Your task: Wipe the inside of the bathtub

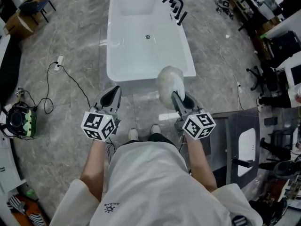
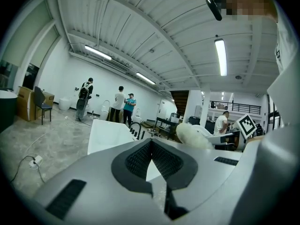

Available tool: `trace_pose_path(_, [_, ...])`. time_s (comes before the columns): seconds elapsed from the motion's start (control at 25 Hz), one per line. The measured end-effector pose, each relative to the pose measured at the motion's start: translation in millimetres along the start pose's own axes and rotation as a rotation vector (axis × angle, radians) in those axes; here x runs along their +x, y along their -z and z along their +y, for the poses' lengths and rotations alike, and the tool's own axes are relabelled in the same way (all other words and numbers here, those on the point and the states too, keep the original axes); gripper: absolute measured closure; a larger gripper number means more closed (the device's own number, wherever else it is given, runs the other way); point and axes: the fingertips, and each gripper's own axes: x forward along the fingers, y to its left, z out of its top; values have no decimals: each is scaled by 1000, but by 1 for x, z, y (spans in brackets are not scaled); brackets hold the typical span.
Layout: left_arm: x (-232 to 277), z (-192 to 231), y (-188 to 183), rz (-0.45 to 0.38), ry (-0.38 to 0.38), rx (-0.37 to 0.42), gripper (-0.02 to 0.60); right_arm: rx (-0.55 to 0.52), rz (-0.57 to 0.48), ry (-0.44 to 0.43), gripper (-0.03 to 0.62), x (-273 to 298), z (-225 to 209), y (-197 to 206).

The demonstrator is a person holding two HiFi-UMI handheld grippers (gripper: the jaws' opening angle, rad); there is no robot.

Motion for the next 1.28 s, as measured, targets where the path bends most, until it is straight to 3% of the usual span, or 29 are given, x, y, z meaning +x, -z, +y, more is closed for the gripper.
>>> trace_pose_path(0.64, [24, 16, 4, 25, -12, -1, 575, 27, 11, -26, 497, 34, -16, -3])
trace_pose_path(1.28, [128, 35, -15, 40, -47, -3, 575, 44, 74, -117, 497, 121, -91, -30])
